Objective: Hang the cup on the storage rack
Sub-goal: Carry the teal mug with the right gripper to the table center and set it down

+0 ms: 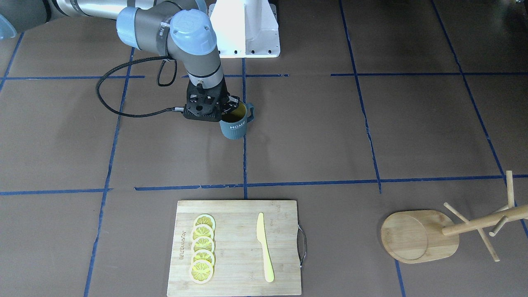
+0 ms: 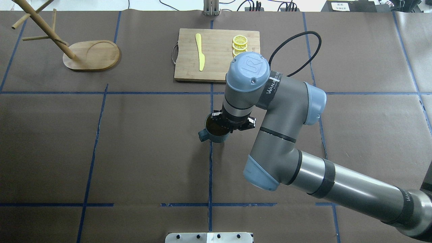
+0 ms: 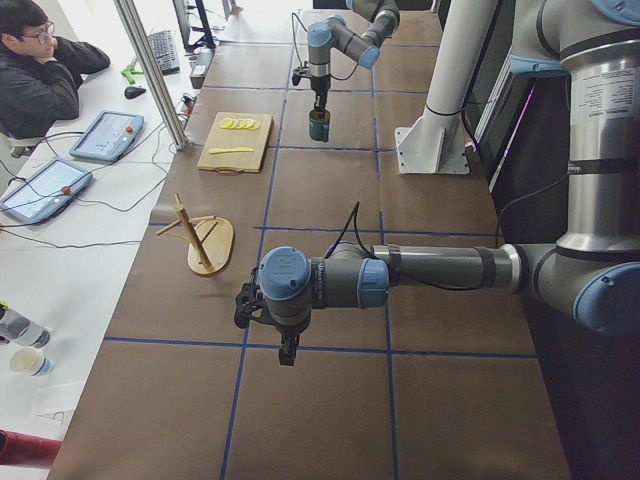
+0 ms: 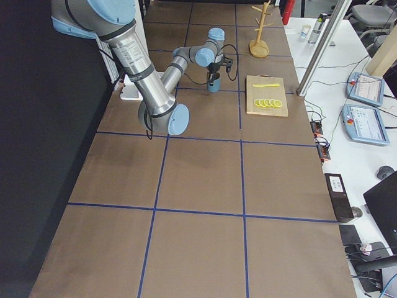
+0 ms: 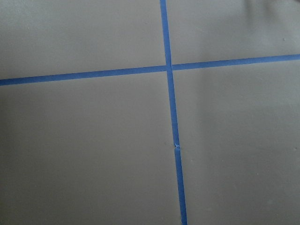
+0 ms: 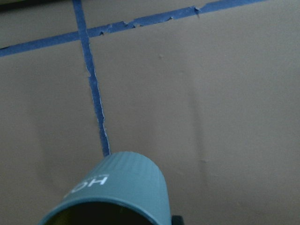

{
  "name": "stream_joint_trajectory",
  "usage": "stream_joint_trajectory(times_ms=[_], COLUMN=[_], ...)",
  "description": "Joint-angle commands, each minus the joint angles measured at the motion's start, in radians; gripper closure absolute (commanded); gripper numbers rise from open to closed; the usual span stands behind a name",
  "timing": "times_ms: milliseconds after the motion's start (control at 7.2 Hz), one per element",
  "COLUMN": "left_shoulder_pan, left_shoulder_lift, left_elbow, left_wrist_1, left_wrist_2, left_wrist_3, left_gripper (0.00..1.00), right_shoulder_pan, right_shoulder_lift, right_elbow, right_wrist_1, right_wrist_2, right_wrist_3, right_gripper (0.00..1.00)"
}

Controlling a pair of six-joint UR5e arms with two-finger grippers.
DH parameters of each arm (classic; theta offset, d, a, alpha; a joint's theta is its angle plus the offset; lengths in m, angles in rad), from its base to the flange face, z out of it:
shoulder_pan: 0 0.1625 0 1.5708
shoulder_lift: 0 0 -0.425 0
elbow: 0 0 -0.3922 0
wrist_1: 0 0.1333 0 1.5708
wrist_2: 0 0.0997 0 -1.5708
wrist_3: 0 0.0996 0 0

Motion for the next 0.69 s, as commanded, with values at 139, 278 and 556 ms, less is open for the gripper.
stream_joint_trajectory(times_ms=[139, 278, 556], left_shoulder_pan=[0.007, 0.007, 0.007], left_shoulder_lift=[0.0, 0.0, 0.0], left_elbow=[0.001, 0.001, 0.001], left_wrist_1=[0.0, 0.0, 0.0], left_wrist_2=[0.0, 0.0, 0.0], left_wrist_3=[0.0, 0.0, 0.0], left_gripper=[0.0, 0.0, 0.0], right_shoulder_pan=[-0.028, -0.028, -0.034], right_shoulder_lift=[0.07, 0.07, 0.067], right_elbow=[-0.104, -0.11, -0.118], right_wrist_1=[0.007, 0.007, 0.007], right_wrist_2=[-0.005, -0.005, -0.007], right_wrist_3=[0.04, 0.04, 0.041], right_gripper=[1.0, 0.99, 0.01])
